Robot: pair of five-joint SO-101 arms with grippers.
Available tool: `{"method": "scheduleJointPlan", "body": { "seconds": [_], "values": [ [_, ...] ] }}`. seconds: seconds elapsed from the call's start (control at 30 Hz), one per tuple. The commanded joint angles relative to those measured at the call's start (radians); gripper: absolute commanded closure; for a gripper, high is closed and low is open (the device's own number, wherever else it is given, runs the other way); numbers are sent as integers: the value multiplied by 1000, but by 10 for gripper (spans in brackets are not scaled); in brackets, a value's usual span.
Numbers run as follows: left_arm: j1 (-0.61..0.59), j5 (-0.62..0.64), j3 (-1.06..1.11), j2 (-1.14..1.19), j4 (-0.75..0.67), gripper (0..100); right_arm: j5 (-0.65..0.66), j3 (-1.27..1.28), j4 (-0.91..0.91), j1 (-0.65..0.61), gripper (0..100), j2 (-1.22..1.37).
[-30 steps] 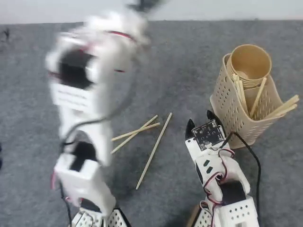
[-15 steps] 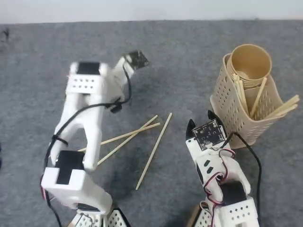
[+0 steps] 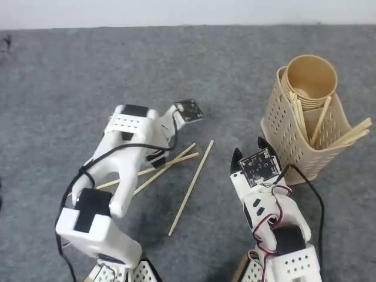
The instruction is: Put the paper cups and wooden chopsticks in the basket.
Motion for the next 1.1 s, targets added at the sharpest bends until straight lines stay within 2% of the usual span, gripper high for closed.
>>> {"method": "scheduleJointPlan", "body": {
  "seconds": [0.0,0.23,0.5,0.7,0.9,1.07],
  "values": [
    [51,25,13,-54,-2,848,9,15,-25,7,788,-8],
    [64,38,42,-44,-51,848,9,15,-25,7,788,-8],
    [71,38,139,-44,-180,848,9,15,-22,4,788,-8],
    [72,38,151,-43,-186,848,9,15,-21,2,789,-8],
    [141,38,130,23,-115,848,9,15,-19,2,789,-8],
    [141,38,-85,218,72,853,9,15,-19,2,789,-8]
  ]
}}
